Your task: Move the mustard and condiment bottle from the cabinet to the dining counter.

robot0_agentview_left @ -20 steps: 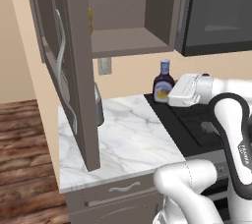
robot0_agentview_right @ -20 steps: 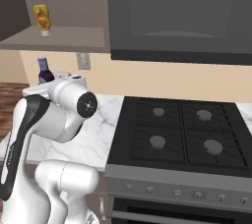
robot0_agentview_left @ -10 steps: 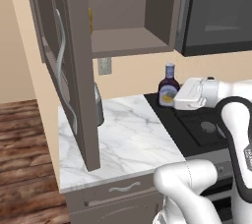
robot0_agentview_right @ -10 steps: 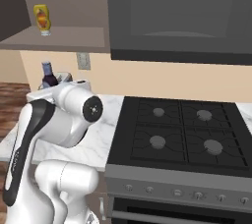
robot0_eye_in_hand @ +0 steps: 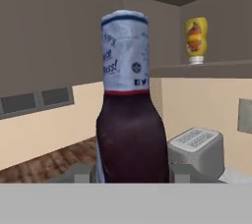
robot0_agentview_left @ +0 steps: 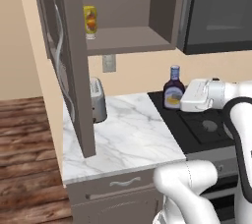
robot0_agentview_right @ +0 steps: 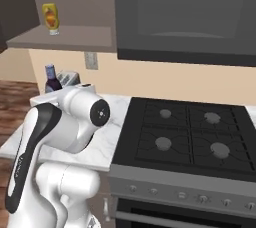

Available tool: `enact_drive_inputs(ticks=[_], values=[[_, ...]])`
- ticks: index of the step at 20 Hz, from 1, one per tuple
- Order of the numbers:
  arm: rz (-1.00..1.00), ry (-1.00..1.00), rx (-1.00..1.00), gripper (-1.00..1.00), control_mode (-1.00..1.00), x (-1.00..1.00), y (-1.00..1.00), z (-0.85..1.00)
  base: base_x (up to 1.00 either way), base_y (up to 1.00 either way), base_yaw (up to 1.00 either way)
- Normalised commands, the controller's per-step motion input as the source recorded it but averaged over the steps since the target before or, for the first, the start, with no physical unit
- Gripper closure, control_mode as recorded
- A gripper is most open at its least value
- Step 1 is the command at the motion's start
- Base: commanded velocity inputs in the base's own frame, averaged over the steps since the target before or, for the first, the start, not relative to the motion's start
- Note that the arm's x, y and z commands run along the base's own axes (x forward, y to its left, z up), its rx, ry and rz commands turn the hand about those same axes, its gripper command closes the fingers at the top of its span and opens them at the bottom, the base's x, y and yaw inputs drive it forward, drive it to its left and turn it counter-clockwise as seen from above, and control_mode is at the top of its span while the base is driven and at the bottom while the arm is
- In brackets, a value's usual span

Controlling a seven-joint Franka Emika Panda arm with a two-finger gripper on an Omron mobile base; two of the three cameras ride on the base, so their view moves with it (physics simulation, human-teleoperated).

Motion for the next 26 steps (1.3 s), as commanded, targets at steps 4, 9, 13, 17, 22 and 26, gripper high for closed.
enact_drive_inputs(ticks=[4,9,13,17,22,26], values=[[0.0,0.0,0.0,1.0,1.0,0.0,0.0,0.0,-0.35,-0.26,0.24],[0.0,0.0,0.0,1.0,1.0,0.0,0.0,0.0,-0.4,-0.24,0.25],[0.0,0.0,0.0,1.0,1.0,0.0,0.0,0.0,-0.49,-0.19,0.26],[0.0,0.0,0.0,1.0,1.0,0.0,0.0,0.0,-0.53,-0.15,0.27],[0.0,0.0,0.0,1.0,1.0,0.0,0.0,0.0,-0.63,-0.11,0.3],[0.0,0.0,0.0,1.0,1.0,0.0,0.0,0.0,-0.65,-0.05,0.33]])
